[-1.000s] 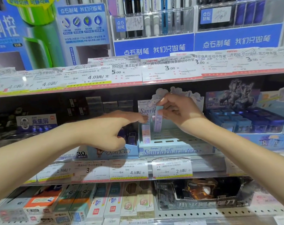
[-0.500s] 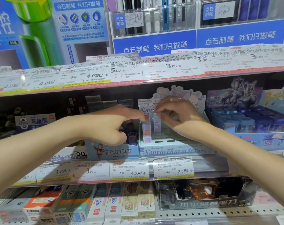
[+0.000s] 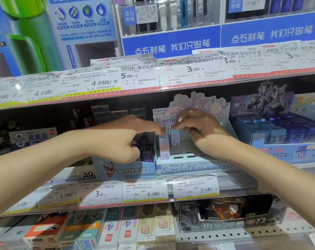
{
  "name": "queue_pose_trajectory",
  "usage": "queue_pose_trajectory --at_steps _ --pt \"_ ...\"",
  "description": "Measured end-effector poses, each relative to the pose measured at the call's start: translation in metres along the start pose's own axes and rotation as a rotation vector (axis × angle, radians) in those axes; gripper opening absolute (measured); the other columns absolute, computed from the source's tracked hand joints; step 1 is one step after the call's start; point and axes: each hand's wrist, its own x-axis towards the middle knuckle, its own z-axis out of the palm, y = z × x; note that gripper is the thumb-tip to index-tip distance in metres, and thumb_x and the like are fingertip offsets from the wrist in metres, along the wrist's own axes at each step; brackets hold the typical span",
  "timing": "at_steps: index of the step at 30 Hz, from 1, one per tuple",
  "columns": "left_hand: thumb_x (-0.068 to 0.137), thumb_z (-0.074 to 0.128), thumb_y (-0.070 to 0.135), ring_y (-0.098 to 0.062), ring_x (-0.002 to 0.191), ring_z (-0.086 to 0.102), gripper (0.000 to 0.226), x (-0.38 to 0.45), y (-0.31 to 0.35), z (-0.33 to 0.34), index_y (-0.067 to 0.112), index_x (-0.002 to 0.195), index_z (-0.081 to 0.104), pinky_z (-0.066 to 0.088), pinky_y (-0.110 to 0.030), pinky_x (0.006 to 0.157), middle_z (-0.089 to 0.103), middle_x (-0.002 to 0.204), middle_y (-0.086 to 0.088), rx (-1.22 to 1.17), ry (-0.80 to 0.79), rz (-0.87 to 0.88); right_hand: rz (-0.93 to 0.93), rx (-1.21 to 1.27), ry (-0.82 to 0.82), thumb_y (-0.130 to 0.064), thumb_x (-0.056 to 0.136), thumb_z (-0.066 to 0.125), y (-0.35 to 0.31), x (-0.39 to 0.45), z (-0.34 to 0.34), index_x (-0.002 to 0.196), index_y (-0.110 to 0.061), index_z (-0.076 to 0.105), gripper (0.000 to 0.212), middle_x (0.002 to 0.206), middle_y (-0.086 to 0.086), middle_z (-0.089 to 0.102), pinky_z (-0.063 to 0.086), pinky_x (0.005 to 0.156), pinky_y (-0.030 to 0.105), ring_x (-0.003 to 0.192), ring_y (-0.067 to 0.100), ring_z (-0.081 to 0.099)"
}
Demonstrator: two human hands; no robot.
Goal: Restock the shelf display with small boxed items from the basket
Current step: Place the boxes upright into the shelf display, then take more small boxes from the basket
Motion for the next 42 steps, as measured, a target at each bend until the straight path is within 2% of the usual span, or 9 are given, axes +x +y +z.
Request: queue_pose_trajectory --at_steps 7,11,14,16,21,26,31,37,42 --pt "0.071 0.047 0.023 -0.014 0.112 0.057 0.052 0.001 -0.002 0.006 0.031 0.122 0.054 0.047 -0.038 0.099 0.061 0.120 0.005 0.014 0.097 0.014 0.073 0.059 -0.017 0.003 0.073 0.032 -0.008 -0.001 -0.007 0.113 -0.014 0.064 0.054 0.090 -0.012 0.053 0.037 0.075 0.002 0.079 0.009 0.053" --pt "0.069 0.040 0.038 -0.012 0.109 0.057 0.054 -0.001 0.014 0.013 0.027 0.119 0.057 0.047 -0.032 0.096 0.061 0.118 0.010 -0.011 0.149 0.016 0.065 0.122 0.041 -0.012 0.074 0.040 -0.019 -0.012 -0.020 0.119 -0.021 0.055 0.049 0.101 -0.002 0.057 0.046 0.078 0.024 0.087 0.015 0.054" --pt "0.075 0.045 0.032 0.001 0.079 0.057 0.025 -0.007 0.028 0.016 0.028 0.093 0.062 0.047 -0.015 0.069 0.060 0.088 0.028 -0.072 0.262 0.043 0.081 0.130 0.041 -0.027 0.076 0.049 -0.022 -0.020 -0.035 0.109 -0.031 0.055 0.034 0.094 -0.005 0.060 0.050 0.069 0.031 0.077 0.013 0.057" --pt "0.077 0.052 0.034 -0.004 0.067 0.056 0.012 -0.013 0.039 0.020 0.027 0.080 0.061 0.040 -0.007 0.056 0.062 0.072 0.022 -0.117 0.337 0.011 0.065 0.140 0.019 -0.035 0.077 0.052 -0.024 -0.029 -0.041 0.097 -0.035 0.055 0.020 0.086 -0.006 0.062 0.047 0.061 0.025 0.067 0.009 0.055" --pt "0.078 0.051 0.039 -0.015 0.061 0.057 0.029 -0.037 0.066 0.034 0.014 0.081 0.067 0.044 -0.022 0.053 0.065 0.065 -0.001 -0.181 0.358 -0.035 0.050 0.277 0.003 -0.030 0.078 0.057 -0.036 -0.062 -0.050 0.082 -0.023 0.063 0.010 0.058 -0.006 0.056 0.039 0.051 0.017 0.049 0.007 0.047" --pt "0.075 0.050 0.044 -0.005 0.054 0.051 0.030 -0.082 0.085 0.052 0.018 0.074 0.064 0.035 -0.011 0.049 0.060 0.057 0.000 -0.212 0.272 -0.091 0.060 0.323 -0.077 -0.029 0.078 0.058 -0.061 -0.103 -0.049 0.082 -0.019 0.064 0.012 0.058 0.001 0.060 0.042 0.054 0.030 0.053 0.021 0.053" --pt "0.074 0.051 0.048 -0.005 0.052 0.049 0.032 -0.142 0.088 0.079 0.019 0.073 0.064 0.035 -0.015 0.048 0.061 0.057 -0.002 -0.276 0.169 -0.138 0.148 0.369 -0.203 -0.032 0.076 0.058 -0.087 -0.159 -0.028 0.077 -0.022 0.063 0.011 0.056 -0.007 0.054 0.034 0.048 0.017 0.049 0.006 0.041" --pt "0.070 0.051 0.049 -0.005 0.047 0.042 0.035 -0.219 0.090 0.124 0.016 0.071 0.063 0.031 -0.015 0.046 0.053 0.054 0.002 -0.413 0.007 -0.238 0.401 0.499 -0.323 -0.031 0.073 0.060 -0.127 -0.235 0.021 0.069 -0.023 0.063 0.009 0.047 -0.011 0.047 0.030 0.046 0.016 0.046 0.003 0.039" --pt "0.066 0.053 0.046 -0.004 0.050 0.042 0.033 -0.265 0.090 0.172 0.015 0.068 0.062 0.032 -0.016 0.046 0.053 0.057 0.002 -0.499 -0.104 -0.339 0.581 0.563 -0.419 -0.012 0.081 0.063 -0.147 -0.297 0.061 0.068 -0.015 0.065 0.014 0.046 -0.011 0.047 0.033 0.050 0.015 0.047 0.003 0.039"
